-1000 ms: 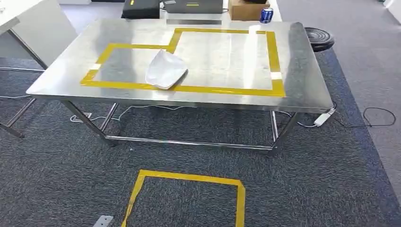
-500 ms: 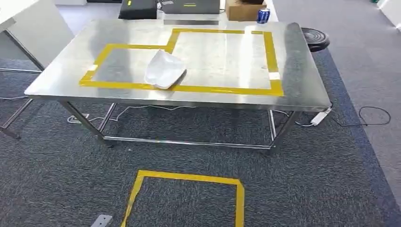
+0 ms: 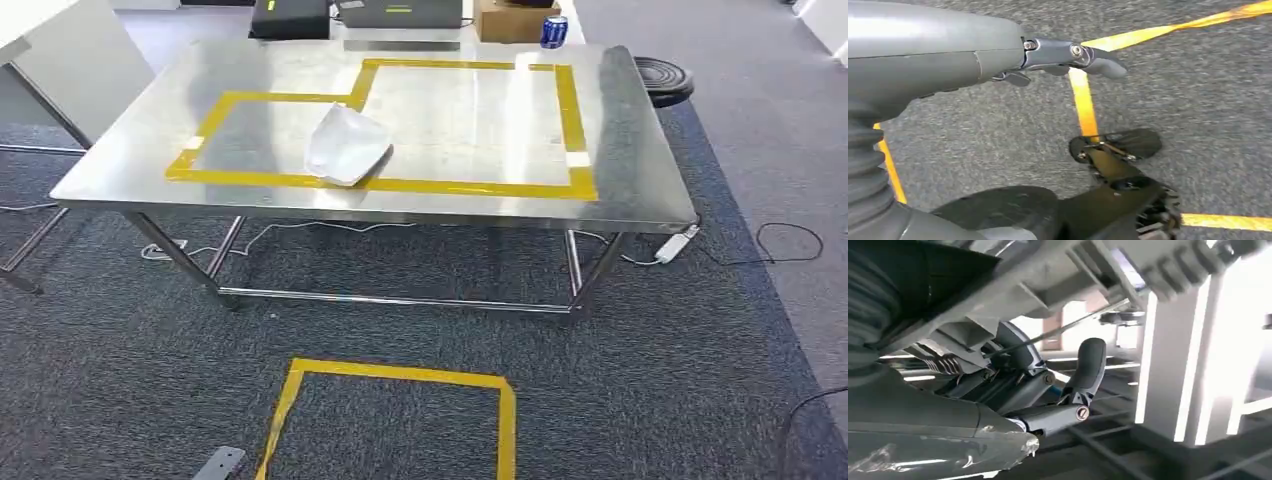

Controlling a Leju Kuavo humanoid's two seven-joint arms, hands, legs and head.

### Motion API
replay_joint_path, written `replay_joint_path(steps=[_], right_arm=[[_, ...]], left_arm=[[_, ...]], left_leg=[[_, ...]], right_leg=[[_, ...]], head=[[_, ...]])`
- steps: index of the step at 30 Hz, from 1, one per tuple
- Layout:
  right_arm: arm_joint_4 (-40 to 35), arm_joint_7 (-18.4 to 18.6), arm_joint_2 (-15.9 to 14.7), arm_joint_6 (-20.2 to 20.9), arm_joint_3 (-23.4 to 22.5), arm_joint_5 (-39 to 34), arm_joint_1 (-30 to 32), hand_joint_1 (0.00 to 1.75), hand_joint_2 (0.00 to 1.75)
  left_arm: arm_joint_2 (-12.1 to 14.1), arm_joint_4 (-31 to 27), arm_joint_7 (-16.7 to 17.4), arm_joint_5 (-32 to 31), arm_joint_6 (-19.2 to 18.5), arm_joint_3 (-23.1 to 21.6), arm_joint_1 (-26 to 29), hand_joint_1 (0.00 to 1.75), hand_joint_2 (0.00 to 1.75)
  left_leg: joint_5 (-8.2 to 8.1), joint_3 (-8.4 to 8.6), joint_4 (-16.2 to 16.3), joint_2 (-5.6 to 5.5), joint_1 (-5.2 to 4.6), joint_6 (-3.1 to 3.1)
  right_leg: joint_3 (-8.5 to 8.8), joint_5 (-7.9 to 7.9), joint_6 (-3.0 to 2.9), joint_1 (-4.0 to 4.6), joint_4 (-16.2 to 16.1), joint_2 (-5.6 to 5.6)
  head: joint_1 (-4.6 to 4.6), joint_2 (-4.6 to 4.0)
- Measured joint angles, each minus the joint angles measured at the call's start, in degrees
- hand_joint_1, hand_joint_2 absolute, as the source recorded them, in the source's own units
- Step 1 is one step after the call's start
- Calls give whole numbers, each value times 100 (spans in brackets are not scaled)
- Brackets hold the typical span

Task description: Take the parts from the cabinet and place them on the table.

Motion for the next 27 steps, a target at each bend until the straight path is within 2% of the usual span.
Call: replay_joint_path(steps=[3,6,8,10,14,17,21,23,27], right_arm=[[170,26,0,-57,590,-124,-307,175,175],[246,24,0,-66,884,-157,-419,175,175],[308,-13,13,-53,1018,-109,-557,175,175],[501,-103,189,-31,1304,184,-953,175,175],[1482,-98,1175,-114,2341,1106,-2164,175,175],[2188,9,1977,-164,3084,1294,-2844,175,175],[2890,74,2855,-125,3860,1333,-3489,175,175],[3151,83,3214,-123,4144,1322,-3668,175,175],[3608,98,3739,-138,4529,1342,-3862,175,175]], left_arm=[[7,0,-4,0,2,-13,29,0,175],[13,0,-11,0,0,-28,52,0,175],[15,0,-20,-2,0,-33,62,0,175],[15,-2,-24,-13,0,-35,70,0,175],[42,0,94,-24,-7,-37,-24,0,175],[66,0,184,-24,0,-39,-71,0,175],[105,-2,363,11,-11,-37,-69,0,175],[118,-2,470,11,-92,-37,-67,0,175],[127,0,477,-9,-197,-37,-62,0,175]], left_leg=[[25,-30,1,-64,0,4],[33,-53,1,-108,1,-2],[39,-75,0,-117,0,-4],[37,-88,-2,-108,4,-10],[40,-85,-3,-5,14,-30],[76,-103,-2,-3,24,-43],[101,-118,-2,-11,48,-59],[106,-125,-2,-27,56,-66],[110,-132,-2,-51,65,-73]], right_leg=[[-6,3,2,1,0,-70],[-10,3,2,1,0,-116],[-18,3,2,3,3,-126],[-30,13,-10,8,4,-98],[-70,51,-23,16,3,5],[-99,80,-37,26,3,8],[-110,86,-44,48,3,-14],[-109,86,-44,57,4,-35],[-109,83,-48,66,4,-52]], head=[[-2,0],[0,0],[0,0],[-4,0],[-2,0],[-2,0],[-4,0],[-4,0],[-4,0]])
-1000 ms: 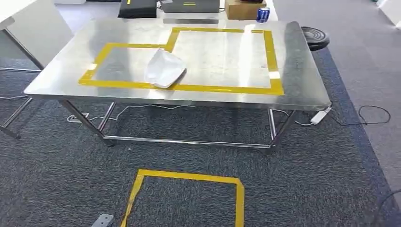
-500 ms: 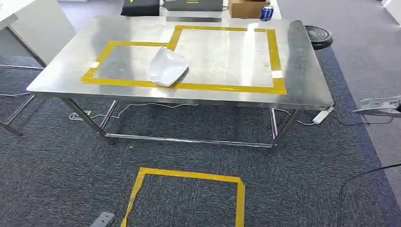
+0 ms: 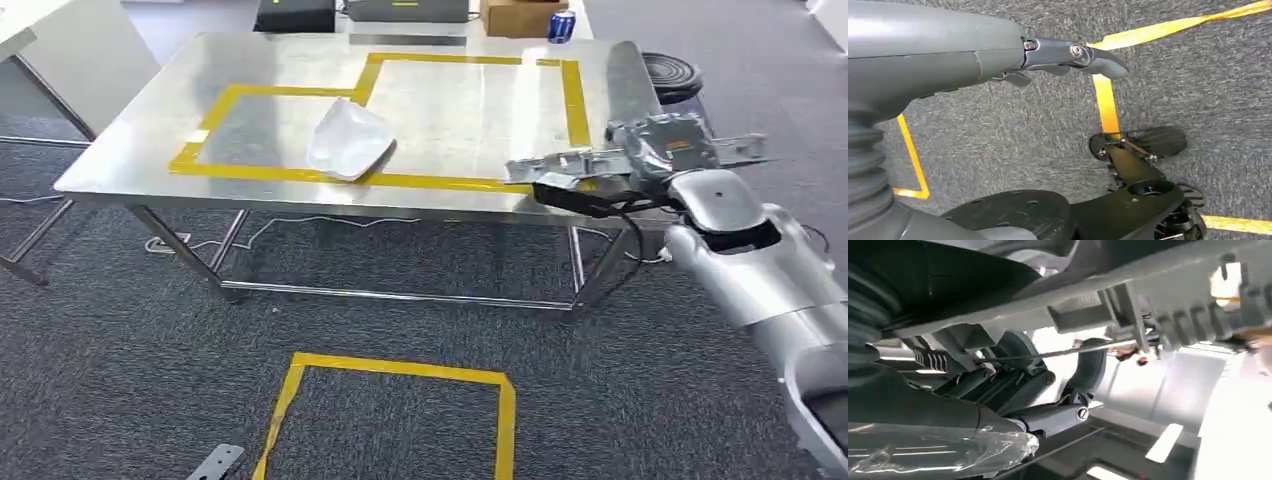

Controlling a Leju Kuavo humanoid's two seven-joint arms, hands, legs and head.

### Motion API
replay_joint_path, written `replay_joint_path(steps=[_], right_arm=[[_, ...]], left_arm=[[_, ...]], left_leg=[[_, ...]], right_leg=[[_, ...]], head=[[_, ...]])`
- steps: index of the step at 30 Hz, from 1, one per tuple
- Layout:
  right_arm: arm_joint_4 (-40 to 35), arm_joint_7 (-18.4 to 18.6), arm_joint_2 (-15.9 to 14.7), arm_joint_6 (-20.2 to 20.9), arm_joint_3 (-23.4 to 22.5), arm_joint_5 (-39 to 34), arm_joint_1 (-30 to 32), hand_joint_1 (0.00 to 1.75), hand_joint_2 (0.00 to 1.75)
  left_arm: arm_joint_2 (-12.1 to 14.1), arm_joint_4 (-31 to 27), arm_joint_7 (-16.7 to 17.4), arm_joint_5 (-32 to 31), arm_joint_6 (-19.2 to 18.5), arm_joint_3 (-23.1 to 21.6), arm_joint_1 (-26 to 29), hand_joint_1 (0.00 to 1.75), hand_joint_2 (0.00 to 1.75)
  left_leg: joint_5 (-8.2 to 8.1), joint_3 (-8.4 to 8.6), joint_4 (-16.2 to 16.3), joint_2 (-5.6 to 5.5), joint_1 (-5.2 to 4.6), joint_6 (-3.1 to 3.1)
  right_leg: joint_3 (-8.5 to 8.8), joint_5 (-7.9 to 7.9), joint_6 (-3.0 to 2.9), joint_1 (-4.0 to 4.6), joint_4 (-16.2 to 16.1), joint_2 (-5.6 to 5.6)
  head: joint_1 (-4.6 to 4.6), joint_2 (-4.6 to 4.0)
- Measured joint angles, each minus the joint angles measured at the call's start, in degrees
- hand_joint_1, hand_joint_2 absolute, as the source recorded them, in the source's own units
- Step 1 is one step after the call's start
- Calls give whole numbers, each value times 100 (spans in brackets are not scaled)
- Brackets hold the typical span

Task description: Take the parts from the cabinet and place them on the table.

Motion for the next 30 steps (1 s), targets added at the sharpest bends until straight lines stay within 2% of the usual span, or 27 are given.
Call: replay_joint_path(steps=[3,7,20,21,23,24,25,26,27,28,30], right_arm=[[221,9,212,-37,151,7,-72,175,175],[403,9,346,-61,261,7,-147,175,175],[650,-4,468,-63,442,-37,-221,175,175],[669,-17,492,-64,451,-50,-235,175,175],[715,-26,523,-66,475,-61,-274,175,175],[737,-26,534,-66,488,-63,-286,175,175],[761,-26,547,-59,492,-70,-308,175,175],[777,-26,558,-59,492,-74,-331,175,175],[794,-26,565,-59,494,-81,-361,175,175],[820,-26,588,-50,503,-94,-385,175,175],[888,-31,623,-18,521,-122,-367,175,175]], left_arm=[[0,0,0,-17,18,0,7,0,175],[7,0,-7,-55,20,0,24,0,175],[17,0,-22,-107,16,-22,37,0,175],[41,-2,-44,-155,-22,-52,37,0,175],[48,0,-101,-210,-103,-125,35,0,175],[46,0,-116,-214,-131,-146,31,0,175],[35,0,-116,-206,-138,-155,30,0,175],[26,0,-116,-192,-138,-162,42,0,175],[15,0,-114,-188,-135,-177,50,0,175],[18,0,-111,-188,-123,-188,52,0,175],[15,0,-99,-186,-114,-192,50,0,175]], left_leg=[[0,-6,0,-12,-1,0],[0,-7,1,-15,-2,1],[-11,-19,12,-17,-5,8],[-39,-25,39,-19,-21,67],[-54,-39,12,-17,-23,89],[-120,-19,-73,-16,-3,116],[-144,34,-97,-19,16,132],[-131,96,-101,-20,48,155],[-149,139,-96,-23,58,167],[-172,171,-95,-19,65,178],[-232,251,-91,-10,89,159]], right_leg=[[2,0,0,-1,-2,-10],[7,1,-1,-2,-12,-12],[16,16,-5,-8,-32,-13],[13,26,24,-26,-57,-10],[19,25,45,-24,-102,-4],[10,113,94,-15,44,-5],[40,98,136,-9,35,-8],[-31,37,148,-13,56,-17],[-100,-81,135,-4,230,-17],[-293,-262,145,-4,612,-12],[-798,-568,172,-18,1516,-17]], head=[[2,0],[2,0],[2,0],[-4,0],[0,0],[-4,0],[9,0],[2,0],[33,0],[44,0],[41,0]])
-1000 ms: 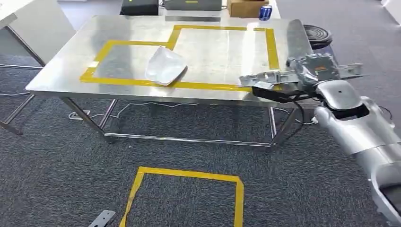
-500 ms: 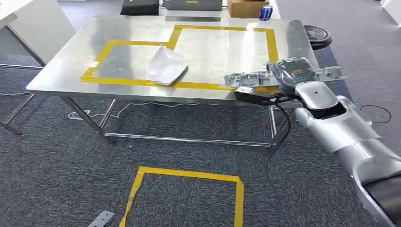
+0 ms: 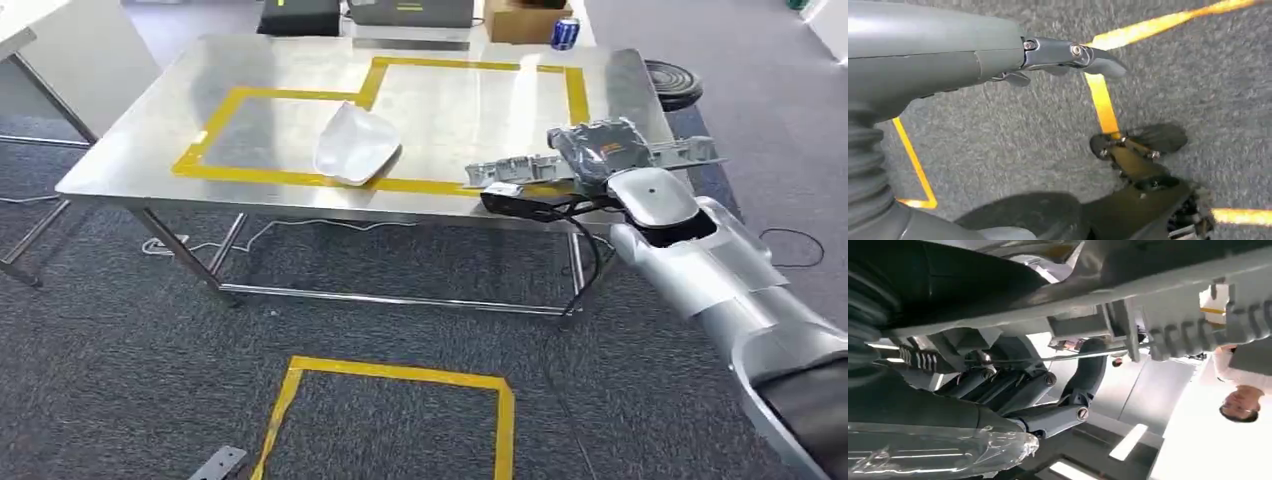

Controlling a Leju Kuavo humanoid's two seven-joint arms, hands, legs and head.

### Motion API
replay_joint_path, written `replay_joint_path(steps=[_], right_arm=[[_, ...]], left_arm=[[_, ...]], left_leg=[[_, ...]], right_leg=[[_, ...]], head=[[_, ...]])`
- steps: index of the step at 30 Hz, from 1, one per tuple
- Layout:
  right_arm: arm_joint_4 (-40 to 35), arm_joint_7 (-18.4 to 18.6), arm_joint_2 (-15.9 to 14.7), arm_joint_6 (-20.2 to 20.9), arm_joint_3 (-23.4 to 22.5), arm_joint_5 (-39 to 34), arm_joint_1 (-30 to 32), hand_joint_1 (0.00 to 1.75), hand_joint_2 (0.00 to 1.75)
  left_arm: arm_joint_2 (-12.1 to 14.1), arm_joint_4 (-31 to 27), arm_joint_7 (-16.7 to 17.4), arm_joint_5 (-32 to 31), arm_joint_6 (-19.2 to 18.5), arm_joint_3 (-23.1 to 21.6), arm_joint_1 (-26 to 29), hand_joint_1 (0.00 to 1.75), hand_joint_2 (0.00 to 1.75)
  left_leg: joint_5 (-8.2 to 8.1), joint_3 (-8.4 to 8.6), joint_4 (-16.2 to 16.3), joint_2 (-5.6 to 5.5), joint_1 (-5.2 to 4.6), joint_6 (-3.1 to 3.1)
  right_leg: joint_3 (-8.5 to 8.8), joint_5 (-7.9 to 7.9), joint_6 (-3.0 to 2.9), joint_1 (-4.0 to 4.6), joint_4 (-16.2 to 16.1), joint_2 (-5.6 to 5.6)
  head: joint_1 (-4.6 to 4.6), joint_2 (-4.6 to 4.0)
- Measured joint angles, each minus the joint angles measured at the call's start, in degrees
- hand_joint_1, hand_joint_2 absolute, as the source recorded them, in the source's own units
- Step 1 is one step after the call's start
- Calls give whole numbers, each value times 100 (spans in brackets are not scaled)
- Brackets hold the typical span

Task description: Take the parts from the cabinet and place them on the table.

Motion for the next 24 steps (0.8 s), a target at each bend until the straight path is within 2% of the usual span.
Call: replay_joint_path(steps=[1,2,3,4,5,6,7,8,9,10,11,12,13,14,15,17,18,19,20,21,22,23,24], right_arm=[[40,0,15,38,9,-13,22,175,175],[79,0,42,61,20,-18,36,175,175],[114,-7,68,79,33,-31,40,175,175],[136,-17,98,88,39,-37,37,175,175],[169,-42,120,92,48,-53,32,175,175],[210,-66,129,92,53,-70,34,175,175],[243,-90,166,88,66,-96,44,175,175],[249,-107,208,88,77,-107,57,175,175],[249,-111,219,83,81,-109,68,175,175],[249,-114,236,83,83,-112,50,175,175],[247,-116,251,81,85,-114,17,175,175],[252,-118,265,77,88,-116,-17,175,175],[260,-120,282,70,88,-120,-16,175,175],[278,-140,282,70,94,-129,39,175,175],[300,-162,282,70,101,-131,141,175,175],[359,-184,278,33,114,-184,382,175,175],[376,-192,275,-2,114,-217,462,175,175],[392,-203,278,-39,114,-236,498,175,175],[398,-203,278,-68,118,-249,507,175,175],[413,-205,276,-83,123,-262,533,175,175],[455,-205,273,-90,125,-286,556,175,175],[457,-216,282,-74,129,-304,580,175,175],[457,-225,273,-70,138,-324,590,175,175]], left_arm=[[-4,0,29,0,0,0,5,0,175],[-9,0,66,0,0,0,19,0,175],[-13,0,103,0,0,0,39,0,175],[-20,0,124,0,2,-2,54,0,175],[-20,0,140,0,9,-4,58,0,175],[-6,0,158,0,28,-4,64,0,175],[-2,0,184,2,59,-4,53,0,175],[5,0,206,4,74,-4,37,0,175],[0,0,210,4,77,-7,36,0,175],[2,0,217,4,90,-7,39,0,175],[-2,0,225,11,98,-9,35,0,175],[-9,0,241,22,103,-11,26,0,175],[-9,2,258,39,103,-13,21,0,175],[-7,2,284,63,105,-13,26,0,175],[4,4,320,70,105,-13,44,0,175],[4,4,501,136,83,-11,89,0,175],[6,4,578,146,70,-11,116,0,175],[11,4,612,175,70,-11,139,0,175],[15,4,634,179,68,-11,155,0,175],[15,4,656,188,33,-11,189,0,175],[15,7,665,214,-52,0,228,0,175],[15,9,680,223,-127,4,242,0,175],[-2,11,730,188,-204,7,244,0,175]], left_leg=[[-44,62,0,-3,20,-24],[-95,137,1,-6,48,-53],[-146,232,3,-8,83,-117],[-222,334,3,-8,118,-166],[-314,445,5,-5,155,-225],[-400,511,10,0,134,-290],[-494,585,6,15,149,-328],[-516,617,-53,48,147,-383],[-546,700,-131,71,163,-438],[-490,763,-104,64,169,-477],[-414,634,77,53,185,-505],[-226,381,502,21,192,-516],[-131,11,1027,-15,193,-534],[-234,-322,1419,-21,190,-552],[-514,-571,1630,-22,184,-558],[-1171,-904,1651,-25,162,-539],[-1280,-1020,1498,-27,156,-513],[-1146,-1085,1211,-29,151,-477],[-647,-1108,830,-30,137,-434],[447,-1111,318,-47,107,-346],[1302,-1127,-288,-77,73,-299],[1323,-1113,-133,-133,83,-288],[1173,-1120,-63,-149,52,-281]], right_leg=[[-164,-35,23,-8,206,-1],[-189,18,50,-17,142,-4],[-107,130,63,-27,-161,-10],[50,304,91,-42,-600,-27],[232,626,136,-70,-1126,-87],[344,1106,161,-104,-1543,-199],[353,921,9,-60,-1537,-223],[413,880,-112,-14,-1520,-155],[413,866,-165,-11,-1497,-124],[432,780,-222,-16,-1499,-101],[505,745,-276,-44,-1500,-67],[556,694,-320,-46,-1520,-21],[624,632,-355,-46,-1540,-11],[730,555,-361,-44,-1578,16],[872,473,-366,-39,-1625,29],[1212,315,-369,-40,-1751,67],[1383,228,-362,-45,-1809,91],[1549,141,-347,-50,-1856,116],[1699,43,-322,-52,-1893,131],[1764,-35,-283,-50,-1918,136],[1905,-169,-196,-23,-1827,207],[1914,-303,-138,-8,-1827,224],[1976,-428,-136,-22,-1855,218]], head=[[-9,0],[-2,0],[-2,0],[-4,0],[2,0],[13,0],[35,0],[-2,0],[2,0],[13,0],[-4,0],[-4,0],[-24,0],[-30,0],[-39,0],[-35,0],[-48,0],[-44,0],[-48,0],[-66,0],[-85,0],[-92,2],[-61,0]])
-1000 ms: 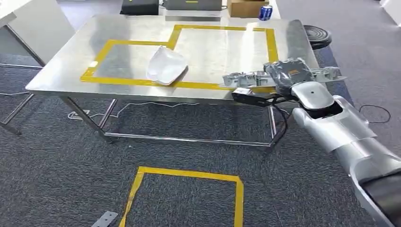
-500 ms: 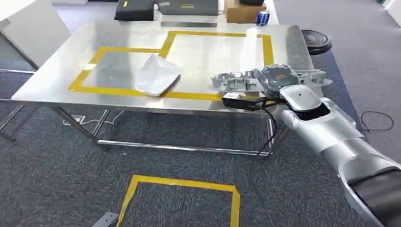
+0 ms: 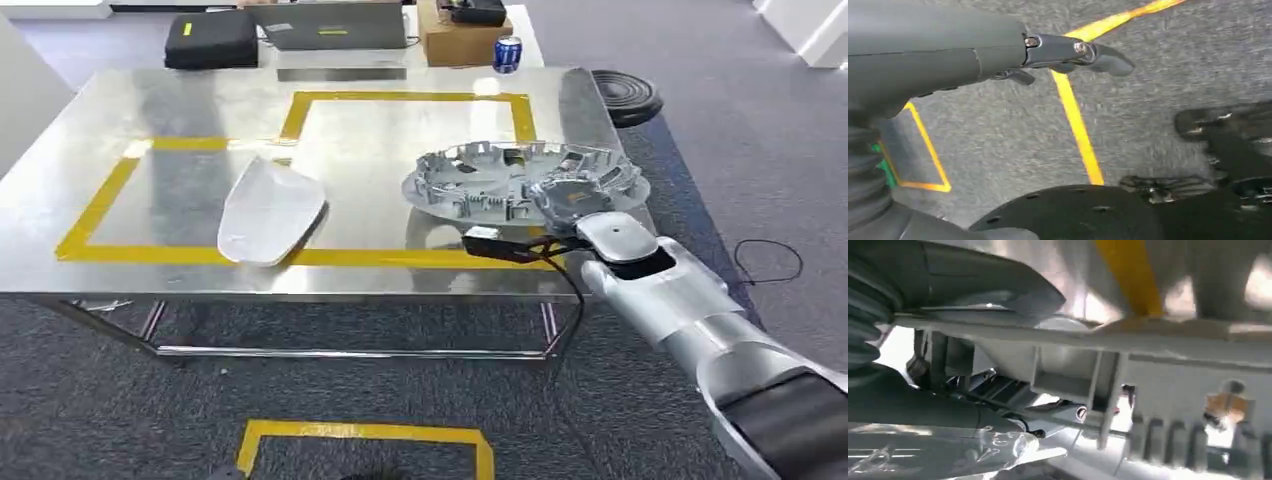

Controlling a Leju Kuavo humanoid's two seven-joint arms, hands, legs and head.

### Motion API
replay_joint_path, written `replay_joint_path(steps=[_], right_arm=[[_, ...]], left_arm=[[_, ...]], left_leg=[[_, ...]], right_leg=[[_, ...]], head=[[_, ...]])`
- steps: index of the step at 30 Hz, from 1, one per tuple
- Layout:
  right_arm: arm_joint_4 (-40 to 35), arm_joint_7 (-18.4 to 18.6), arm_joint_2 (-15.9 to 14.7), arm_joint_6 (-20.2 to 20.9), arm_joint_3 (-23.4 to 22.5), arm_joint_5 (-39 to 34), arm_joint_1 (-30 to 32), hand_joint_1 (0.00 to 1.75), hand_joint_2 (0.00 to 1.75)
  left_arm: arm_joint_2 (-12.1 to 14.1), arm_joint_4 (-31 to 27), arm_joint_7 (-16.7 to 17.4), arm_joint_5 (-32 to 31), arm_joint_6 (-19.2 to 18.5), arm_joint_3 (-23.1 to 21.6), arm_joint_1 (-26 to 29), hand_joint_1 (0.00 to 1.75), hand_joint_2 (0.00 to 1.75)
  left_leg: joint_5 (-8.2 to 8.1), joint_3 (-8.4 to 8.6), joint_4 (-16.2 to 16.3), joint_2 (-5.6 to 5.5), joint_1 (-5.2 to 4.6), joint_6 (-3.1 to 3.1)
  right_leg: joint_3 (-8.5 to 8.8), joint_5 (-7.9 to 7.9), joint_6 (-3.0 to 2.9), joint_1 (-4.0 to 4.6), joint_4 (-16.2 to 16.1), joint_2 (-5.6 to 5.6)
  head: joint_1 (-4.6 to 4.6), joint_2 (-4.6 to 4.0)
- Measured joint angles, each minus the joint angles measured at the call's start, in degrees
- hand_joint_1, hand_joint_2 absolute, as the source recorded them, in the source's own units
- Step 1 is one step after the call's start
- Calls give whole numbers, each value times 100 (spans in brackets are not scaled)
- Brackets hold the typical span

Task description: Take the parts from the cabinet and place them on the table.

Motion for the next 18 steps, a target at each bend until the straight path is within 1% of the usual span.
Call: replay_joint_path(steps=[1,2,3,4,5,6,7,8,9,10,11,12,13,14,15,16,17,18], right_arm=[[-24,-13,-2,-2,0,-15,-45,175,175],[-50,-13,-2,-9,-2,-39,-110,175,175],[-57,-13,-15,-18,-7,-48,-153,175,175],[-59,-22,-28,-22,-9,-66,-173,175,175],[-55,-46,-42,-26,-5,-76,-143,175,175],[-46,-74,-41,-26,0,-87,-63,175,175],[-7,-125,-41,-15,13,-113,58,175,175],[22,-155,-41,-28,26,-148,163,175,175],[35,-192,-41,-59,28,-203,225,175,175],[35,-221,-44,-98,26,-255,236,175,175],[35,-231,-48,-140,22,-288,216,175,175],[35,-247,-66,-162,20,-308,192,0,0],[42,-254,-94,-177,20,-328,198,0,0],[46,-262,-92,-173,22,-330,197,0,0],[35,-289,-83,-170,24,-332,193,0,0],[15,-284,-85,-168,20,-337,167,0,0],[13,-282,-96,-164,17,-343,142,0,0],[13,-260,-103,-155,17,-356,133,0,0]], left_arm=[[-9,2,-11,-9,-46,0,-9,0,175],[-26,2,-98,-4,-91,0,-71,0,175],[-28,2,-167,-2,-124,0,-104,0,175],[-37,2,-219,9,-166,0,-130,0,175],[-48,4,-245,55,-255,0,-130,0,175],[-63,13,-245,72,-394,0,-118,0,175],[-85,26,-232,129,-617,0,-86,0,175],[-103,26,-225,144,-749,2,-50,0,175],[-142,28,-225,144,-787,4,-23,0,175],[-168,33,-227,136,-787,4,-11,0,175],[-190,33,-232,136,-787,4,-8,0,175],[-210,37,-234,136,-789,4,-5,0,175],[-227,42,-236,136,-789,4,-2,0,175],[-223,42,-240,129,-789,5,-2,0,175],[-232,42,-249,110,-784,4,-21,0,175],[-236,42,-267,90,-756,4,-33,0,0],[-238,42,-286,83,-723,2,-46,0,0],[-238,42,-306,114,-695,2,-52,0,0]], left_leg=[[-98,-27,125,3,-9,33],[-183,5,157,7,5,92],[-247,43,142,2,12,133],[-310,103,140,2,7,179],[-378,172,139,0,5,197],[-452,262,137,-6,-2,214],[-537,371,137,-19,-10,225],[-607,468,137,-38,-18,230],[-666,550,137,-61,-28,232],[-710,611,137,-70,-42,231],[-745,655,137,-75,-54,226],[-773,685,136,-75,-58,210],[-771,684,120,-78,-73,190],[-767,672,141,-77,-62,173],[-777,643,171,-78,-82,185],[-776,604,179,-78,-85,187],[-764,582,193,-74,-92,187],[-763,593,183,-71,-90,189]], right_leg=[[55,-46,29,-18,-43,5],[134,-122,81,-30,-79,0],[131,-193,89,-26,42,-106],[-31,-395,73,-5,384,-170],[-248,-633,55,23,827,-193],[-466,-839,43,44,1283,-204],[-676,-932,25,63,1662,-207],[-802,-819,7,80,1757,-207],[-848,-511,-11,91,1589,-208],[-845,-100,-38,99,1237,-208],[-828,346,-65,107,783,-208],[-853,680,-102,127,398,-227],[-812,694,-105,153,473,-247],[-800,736,-103,173,400,-235],[-763,676,-13,143,304,-220],[-727,572,122,114,194,-200],[-758,565,65,111,214,-183],[-749,556,37,117,209,-175]], head=[[-7,0],[-18,2],[22,0],[48,2],[42,2],[41,2],[44,0],[50,0],[46,0],[48,0],[48,0],[44,0],[24,0],[31,2],[18,2],[26,2],[4,2],[24,2]])
